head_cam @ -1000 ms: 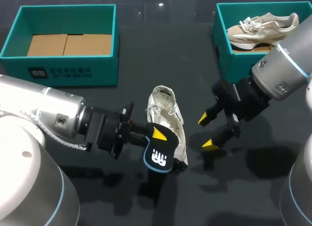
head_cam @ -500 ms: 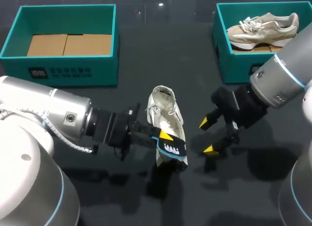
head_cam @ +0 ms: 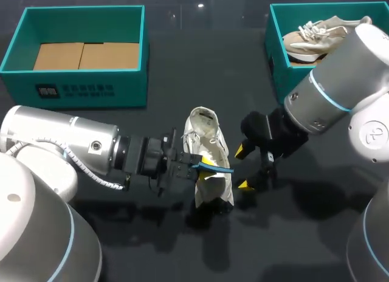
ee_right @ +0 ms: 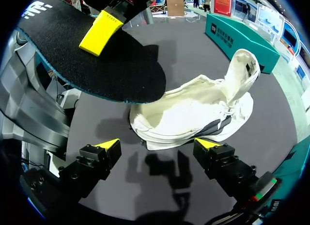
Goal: Take the shoe out of the shoebox, open the shoe tongue, remove and reinsert the insole, then place the shoe into the shoebox
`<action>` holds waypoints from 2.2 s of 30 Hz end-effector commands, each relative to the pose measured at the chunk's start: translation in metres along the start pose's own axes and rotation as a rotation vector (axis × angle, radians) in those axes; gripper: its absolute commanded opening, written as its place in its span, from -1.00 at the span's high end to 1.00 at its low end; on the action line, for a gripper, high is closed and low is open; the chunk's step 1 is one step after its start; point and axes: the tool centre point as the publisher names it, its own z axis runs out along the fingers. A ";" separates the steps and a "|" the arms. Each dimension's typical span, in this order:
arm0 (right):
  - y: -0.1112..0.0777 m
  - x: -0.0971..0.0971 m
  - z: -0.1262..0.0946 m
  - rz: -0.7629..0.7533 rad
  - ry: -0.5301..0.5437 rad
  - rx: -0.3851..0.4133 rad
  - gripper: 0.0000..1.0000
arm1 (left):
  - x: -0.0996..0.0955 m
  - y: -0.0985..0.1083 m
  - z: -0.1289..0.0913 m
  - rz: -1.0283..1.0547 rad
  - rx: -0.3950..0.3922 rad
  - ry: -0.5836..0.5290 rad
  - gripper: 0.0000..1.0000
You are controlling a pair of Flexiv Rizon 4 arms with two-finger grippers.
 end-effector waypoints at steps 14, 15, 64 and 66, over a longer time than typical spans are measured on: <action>-0.003 -0.022 0.012 -0.061 -0.034 0.064 -1.00 | 0.003 0.003 0.000 0.040 -0.034 0.007 1.00; -0.003 -0.023 0.012 -0.072 -0.036 0.071 -1.00 | 0.003 0.003 0.000 0.041 -0.035 0.005 1.00; -0.013 -0.032 0.022 -0.108 -0.030 0.099 -1.00 | -0.006 0.023 0.032 0.004 0.051 -0.158 1.00; -0.013 -0.032 0.022 -0.108 -0.030 0.099 -1.00 | -0.006 0.024 0.031 -0.003 0.051 -0.166 1.00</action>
